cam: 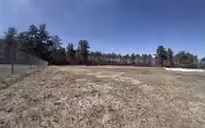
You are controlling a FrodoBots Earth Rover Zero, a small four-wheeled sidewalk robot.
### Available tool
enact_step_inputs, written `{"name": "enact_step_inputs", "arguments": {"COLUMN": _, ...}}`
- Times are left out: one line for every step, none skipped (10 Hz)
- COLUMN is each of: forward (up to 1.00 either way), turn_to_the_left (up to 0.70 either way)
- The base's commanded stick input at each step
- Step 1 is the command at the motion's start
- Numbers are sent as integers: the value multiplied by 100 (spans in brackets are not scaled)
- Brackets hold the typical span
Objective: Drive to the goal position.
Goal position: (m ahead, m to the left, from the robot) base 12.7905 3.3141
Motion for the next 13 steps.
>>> {"name": "enact_step_inputs", "arguments": {"forward": 70, "turn_to_the_left": 0}}
{"name": "enact_step_inputs", "arguments": {"forward": 70, "turn_to_the_left": 0}}
{"name": "enact_step_inputs", "arguments": {"forward": 70, "turn_to_the_left": 0}}
{"name": "enact_step_inputs", "arguments": {"forward": 70, "turn_to_the_left": 0}}
{"name": "enact_step_inputs", "arguments": {"forward": 70, "turn_to_the_left": 0}}
{"name": "enact_step_inputs", "arguments": {"forward": 70, "turn_to_the_left": 0}}
{"name": "enact_step_inputs", "arguments": {"forward": 70, "turn_to_the_left": 0}}
{"name": "enact_step_inputs", "arguments": {"forward": 70, "turn_to_the_left": 0}}
{"name": "enact_step_inputs", "arguments": {"forward": 70, "turn_to_the_left": 0}}
{"name": "enact_step_inputs", "arguments": {"forward": 70, "turn_to_the_left": 0}}
{"name": "enact_step_inputs", "arguments": {"forward": 70, "turn_to_the_left": 0}}
{"name": "enact_step_inputs", "arguments": {"forward": 70, "turn_to_the_left": 0}}
{"name": "enact_step_inputs", "arguments": {"forward": 70, "turn_to_the_left": 0}}
